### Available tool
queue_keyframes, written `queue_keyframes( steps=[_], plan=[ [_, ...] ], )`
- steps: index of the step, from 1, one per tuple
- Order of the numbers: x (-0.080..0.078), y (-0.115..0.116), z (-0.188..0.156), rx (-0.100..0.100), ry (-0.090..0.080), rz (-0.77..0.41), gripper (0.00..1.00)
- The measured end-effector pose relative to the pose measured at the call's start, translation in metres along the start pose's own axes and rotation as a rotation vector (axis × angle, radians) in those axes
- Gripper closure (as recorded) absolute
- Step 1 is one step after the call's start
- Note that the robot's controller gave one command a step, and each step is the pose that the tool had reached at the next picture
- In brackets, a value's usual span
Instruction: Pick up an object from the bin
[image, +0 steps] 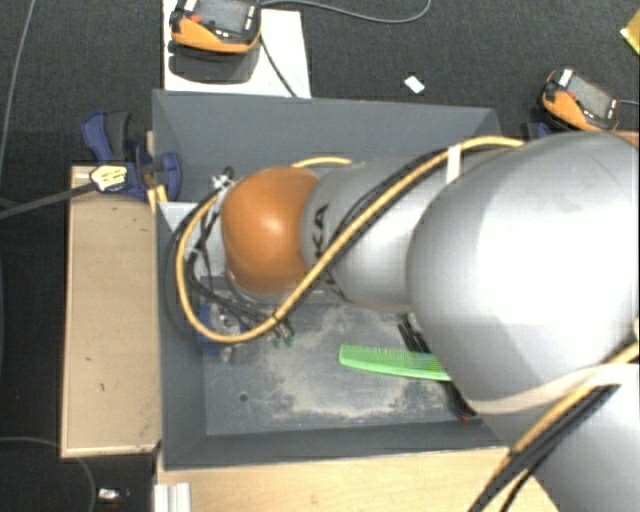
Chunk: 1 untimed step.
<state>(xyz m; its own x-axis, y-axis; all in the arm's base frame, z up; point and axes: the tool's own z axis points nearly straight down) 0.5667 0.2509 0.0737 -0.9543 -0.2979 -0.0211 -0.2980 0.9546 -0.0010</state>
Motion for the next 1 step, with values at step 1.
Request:
queue_keyframes(
  steps=[1],
  plan=[
    [0.0001, 0.0000, -0.0002, 0.000, 0.000, 0.001, 1.00]
  ],
)
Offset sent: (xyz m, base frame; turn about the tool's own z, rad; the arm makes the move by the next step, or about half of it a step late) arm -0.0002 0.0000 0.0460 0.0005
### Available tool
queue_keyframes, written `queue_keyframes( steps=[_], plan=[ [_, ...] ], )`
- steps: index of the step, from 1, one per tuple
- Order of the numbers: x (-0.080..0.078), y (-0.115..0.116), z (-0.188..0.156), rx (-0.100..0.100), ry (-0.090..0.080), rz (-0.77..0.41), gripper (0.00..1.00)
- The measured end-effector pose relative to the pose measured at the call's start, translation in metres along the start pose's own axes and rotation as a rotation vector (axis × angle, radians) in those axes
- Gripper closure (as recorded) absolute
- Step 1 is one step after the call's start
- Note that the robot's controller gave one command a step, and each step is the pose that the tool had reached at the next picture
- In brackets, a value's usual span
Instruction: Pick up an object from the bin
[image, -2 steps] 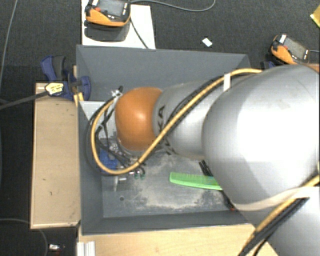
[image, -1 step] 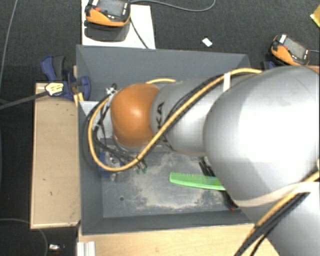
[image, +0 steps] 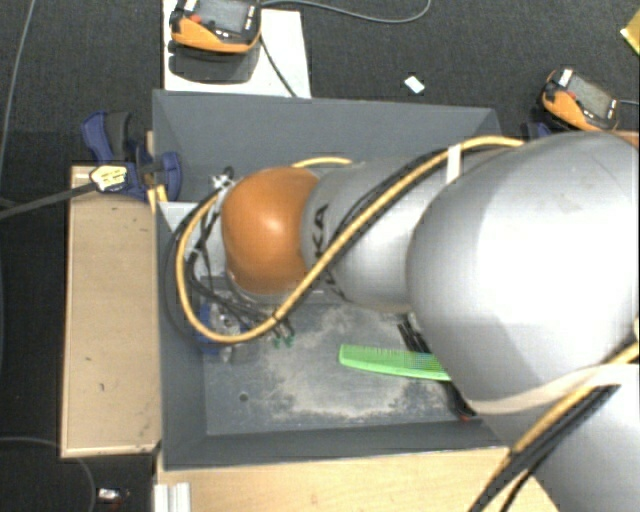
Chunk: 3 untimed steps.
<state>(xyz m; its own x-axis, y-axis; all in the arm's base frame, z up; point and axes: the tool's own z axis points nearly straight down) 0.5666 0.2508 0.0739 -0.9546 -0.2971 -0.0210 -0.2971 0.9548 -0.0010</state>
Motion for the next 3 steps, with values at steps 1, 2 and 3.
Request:
queue_keyframes(
  steps=[1, 2, 3],
  plan=[
    [0.001, 0.000, -0.018, 0.000, 0.005, 0.002, 1.00],
    [-0.001, 0.001, -0.044, -0.002, -0.002, 0.002, 1.00],
    [-0.002, 0.001, -0.051, -0.003, -0.008, 0.005, 1.00]
  ],
)
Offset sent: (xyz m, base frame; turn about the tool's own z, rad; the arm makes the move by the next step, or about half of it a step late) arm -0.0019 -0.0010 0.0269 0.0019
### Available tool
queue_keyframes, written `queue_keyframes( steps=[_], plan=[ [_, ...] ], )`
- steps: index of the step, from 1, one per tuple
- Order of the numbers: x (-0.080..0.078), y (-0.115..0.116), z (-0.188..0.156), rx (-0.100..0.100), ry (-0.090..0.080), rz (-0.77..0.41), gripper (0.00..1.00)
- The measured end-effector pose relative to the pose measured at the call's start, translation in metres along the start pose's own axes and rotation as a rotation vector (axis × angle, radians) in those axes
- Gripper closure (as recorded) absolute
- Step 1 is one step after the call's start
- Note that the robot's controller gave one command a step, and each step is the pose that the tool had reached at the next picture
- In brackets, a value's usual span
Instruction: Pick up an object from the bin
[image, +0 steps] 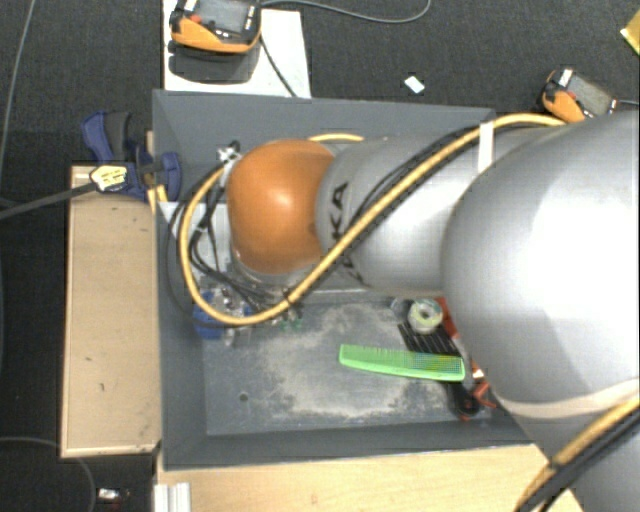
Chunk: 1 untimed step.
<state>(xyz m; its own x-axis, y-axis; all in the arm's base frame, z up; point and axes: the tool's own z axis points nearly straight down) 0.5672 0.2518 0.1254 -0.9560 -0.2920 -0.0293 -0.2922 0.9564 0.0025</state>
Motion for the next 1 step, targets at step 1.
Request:
queue_keyframes(
  steps=[1],
  plan=[
    [0.0005, 0.0001, -0.0245, 0.001, 0.005, 0.001, 1.00]
  ],
)
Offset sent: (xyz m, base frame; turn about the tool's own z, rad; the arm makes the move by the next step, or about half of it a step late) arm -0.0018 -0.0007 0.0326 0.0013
